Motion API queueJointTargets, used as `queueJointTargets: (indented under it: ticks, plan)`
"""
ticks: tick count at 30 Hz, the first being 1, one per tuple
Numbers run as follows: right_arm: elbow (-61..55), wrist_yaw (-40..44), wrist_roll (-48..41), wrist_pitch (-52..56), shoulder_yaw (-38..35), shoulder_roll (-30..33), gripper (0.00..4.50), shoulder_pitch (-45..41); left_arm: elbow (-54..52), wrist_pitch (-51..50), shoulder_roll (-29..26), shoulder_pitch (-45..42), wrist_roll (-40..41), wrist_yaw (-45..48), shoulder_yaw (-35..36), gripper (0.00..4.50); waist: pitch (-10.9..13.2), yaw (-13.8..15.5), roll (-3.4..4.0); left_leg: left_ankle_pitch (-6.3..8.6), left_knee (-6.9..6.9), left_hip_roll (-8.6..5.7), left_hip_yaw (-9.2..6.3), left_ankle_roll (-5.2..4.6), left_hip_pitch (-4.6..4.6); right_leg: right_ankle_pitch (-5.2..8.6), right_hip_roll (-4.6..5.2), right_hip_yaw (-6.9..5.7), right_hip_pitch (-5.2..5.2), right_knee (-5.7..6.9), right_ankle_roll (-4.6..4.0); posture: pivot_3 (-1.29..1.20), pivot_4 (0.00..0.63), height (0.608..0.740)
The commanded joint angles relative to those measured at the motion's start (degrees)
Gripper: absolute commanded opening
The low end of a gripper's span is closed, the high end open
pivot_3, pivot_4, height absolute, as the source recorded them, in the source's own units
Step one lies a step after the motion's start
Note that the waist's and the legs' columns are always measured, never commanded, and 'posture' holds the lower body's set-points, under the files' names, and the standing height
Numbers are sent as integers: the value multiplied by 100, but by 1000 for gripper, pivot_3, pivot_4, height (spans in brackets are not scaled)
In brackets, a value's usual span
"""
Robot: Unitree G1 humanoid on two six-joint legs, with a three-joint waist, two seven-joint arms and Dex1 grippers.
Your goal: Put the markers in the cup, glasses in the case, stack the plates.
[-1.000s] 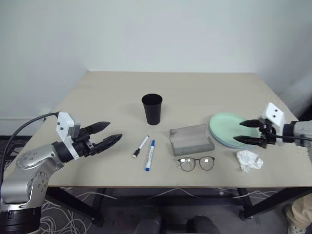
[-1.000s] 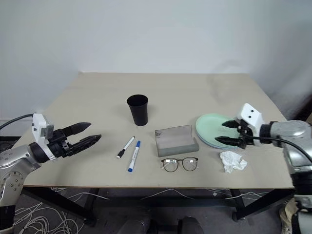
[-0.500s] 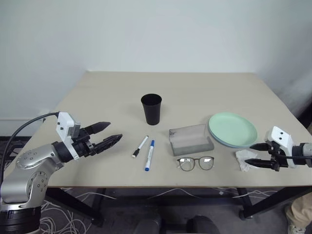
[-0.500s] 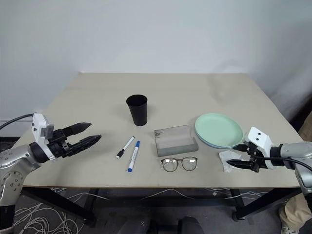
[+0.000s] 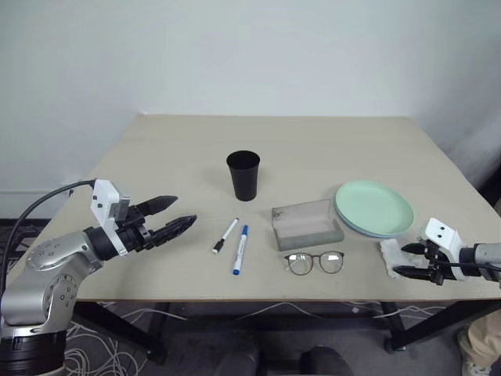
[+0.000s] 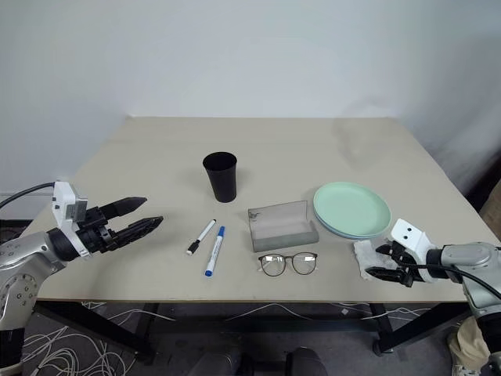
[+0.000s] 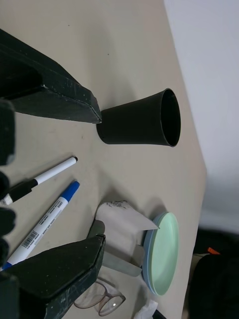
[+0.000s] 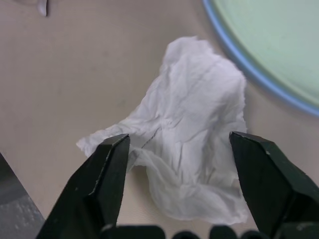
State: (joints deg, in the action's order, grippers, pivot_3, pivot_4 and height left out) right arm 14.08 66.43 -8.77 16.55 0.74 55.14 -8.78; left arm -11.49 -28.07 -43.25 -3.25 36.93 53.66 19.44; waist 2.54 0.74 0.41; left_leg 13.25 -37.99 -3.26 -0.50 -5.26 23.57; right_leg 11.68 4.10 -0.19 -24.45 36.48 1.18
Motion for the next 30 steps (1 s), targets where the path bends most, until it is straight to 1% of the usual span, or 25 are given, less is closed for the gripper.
queueJointTargets:
  ticks: [1, 7, 12, 15, 18, 20, 22, 23, 27, 29, 30]
  plan:
    - [-103, 82, 36, -131, -27, 72, 2170, -22, -141, 38, -66, -111, 54, -13, 120, 3766, 0, 0, 0, 0, 0, 0, 0, 0, 0, 0, 0, 0, 0, 0, 0, 0, 0, 731]
    - [-152, 232, 5, -184, -16, 114, 69, 5, -140, 30, -62, -124, 59, -18, 114, 3766, 0, 0, 0, 0, 0, 0, 0, 0, 0, 0, 0, 0, 1, 0, 0, 0, 0, 731]
    - [-196, 394, -31, -241, -24, 149, 25, -60, -141, 29, -58, -138, 58, -19, 100, 3766, 0, 0, 0, 0, 0, 0, 0, 0, 0, 0, 0, -1, 1, 0, 0, 0, 0, 731]
    - [-353, 590, -229, -232, -169, 198, 25, -218, -139, 26, -66, -143, 61, -15, 106, 3766, 0, 0, 0, 0, 0, 0, 0, 0, 0, 0, 0, -1, 1, 0, 0, 0, 0, 731]
    - [-579, 768, -656, 21, -415, 164, 25, -584, -118, 25, -80, -158, 60, -5, 113, 3766, 1, -7, 2, 0, -1, 0, 0, 0, 0, 0, 0, 1, 0, 1, 1, 0, 0, 731]
    - [-702, 701, -1065, 425, -611, 5, 25, -1096, -97, 33, -88, -176, 49, 3, 112, 3766, 5, -17, 7, 0, -1, 0, 0, 0, -2, 0, -1, 3, 0, 5, 1, 0, 0, 731]
    - [-731, 486, -1335, 786, -717, -222, 25, -1564, -93, 32, -77, -204, 62, -1, 114, 3766, 6, -5, 6, 0, -2, 0, 0, 0, -1, -1, 0, 1, -3, 8, 2, 0, 0, 731]
    - [-540, 97, -1149, 780, -646, -422, 25, -1864, -91, 33, -72, -228, 59, -7, 104, 3766, 5, -2, 3, 0, -1, 6, 0, 1, -4, -1, -1, -7, -3, 8, 1, 0, 0, 731]
    - [222, -1105, -415, 740, -309, -1003, 25, -2621, -84, 36, -59, -273, 39, -11, 70, 3766, 1, 4, -11, 1, 0, 12, -5, 3, -1, -1, 3, -27, 1, 2, -1, 0, 0, 731]
    - [550, -1406, -137, 620, -80, -1296, 25, -2739, -89, 33, -49, -284, 37, -15, 58, 3766, 1, 9, -11, 0, 0, 3, -5, 2, 4, -2, 11, -28, -1, 0, -3, 0, 0, 731]
    - [633, -1457, -62, 590, -3, -1383, 25, -2740, -95, 32, -45, -284, 36, -19, 55, 3766, 1, 12, -11, 0, 1, -2, -5, 2, 6, -12, 16, -30, -2, -1, -19, 0, 0, 731]
